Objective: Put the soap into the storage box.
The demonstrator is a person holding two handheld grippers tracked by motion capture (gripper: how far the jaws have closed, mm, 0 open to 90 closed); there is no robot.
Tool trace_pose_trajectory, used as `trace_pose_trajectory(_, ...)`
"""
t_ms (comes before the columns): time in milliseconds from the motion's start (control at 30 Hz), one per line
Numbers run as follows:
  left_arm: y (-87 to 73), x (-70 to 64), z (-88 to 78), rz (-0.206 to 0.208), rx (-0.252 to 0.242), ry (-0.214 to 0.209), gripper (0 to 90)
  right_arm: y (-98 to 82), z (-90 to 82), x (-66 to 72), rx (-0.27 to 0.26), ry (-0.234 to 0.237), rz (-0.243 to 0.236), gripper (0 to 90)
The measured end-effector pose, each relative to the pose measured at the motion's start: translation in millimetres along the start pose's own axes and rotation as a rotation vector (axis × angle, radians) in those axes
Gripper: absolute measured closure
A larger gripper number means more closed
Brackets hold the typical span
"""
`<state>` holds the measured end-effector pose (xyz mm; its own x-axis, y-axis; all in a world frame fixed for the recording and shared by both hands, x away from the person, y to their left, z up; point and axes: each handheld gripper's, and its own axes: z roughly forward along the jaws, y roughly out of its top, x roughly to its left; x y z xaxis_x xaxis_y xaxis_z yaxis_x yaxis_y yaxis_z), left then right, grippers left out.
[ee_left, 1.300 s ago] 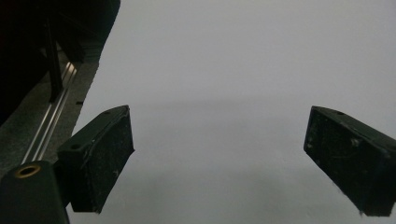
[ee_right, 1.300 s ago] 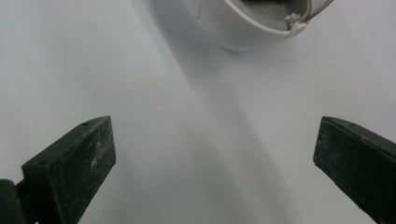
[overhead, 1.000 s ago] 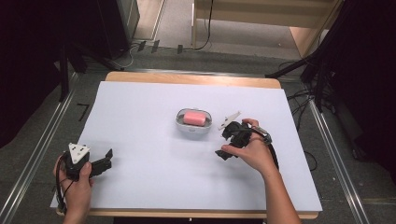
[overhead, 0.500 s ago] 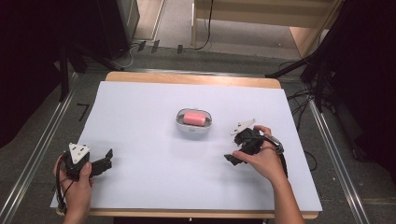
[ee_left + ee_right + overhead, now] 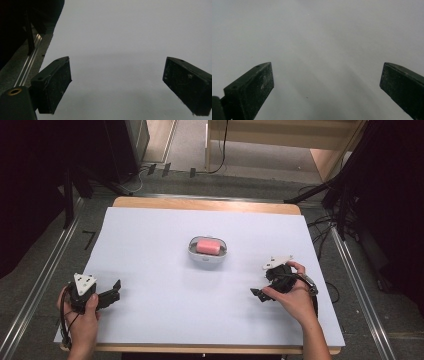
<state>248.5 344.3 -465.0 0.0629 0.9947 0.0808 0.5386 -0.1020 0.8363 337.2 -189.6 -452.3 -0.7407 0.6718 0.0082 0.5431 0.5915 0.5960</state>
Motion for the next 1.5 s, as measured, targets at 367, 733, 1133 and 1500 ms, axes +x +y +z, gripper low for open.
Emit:
trace_pose_trajectory(367,0.1,-0.4,-0.1,0.006,0.002,0.002,9.0,-36.2,-14.9,-11.9,-0.080,-0.022,0.076,0.0)
trace_pose_trajectory(733,0.1,-0.8,-0.2,0.007,0.003,0.005,8.9,-68.3,-29.2,-22.2,-0.154,-0.038,0.162,0.0)
trace_pose_trajectory(1133,0.1,-0.4,-0.1,0.005,0.003,0.003,8.9,-111.1,-48.6,-33.2,-0.220,-0.097,0.249,0.0)
trace_pose_trajectory(1500,0.2,-0.4,0.2,0.002,0.003,0.002,8.9,-154.4,-70.7,-48.8,-0.406,-0.138,0.370,0.0)
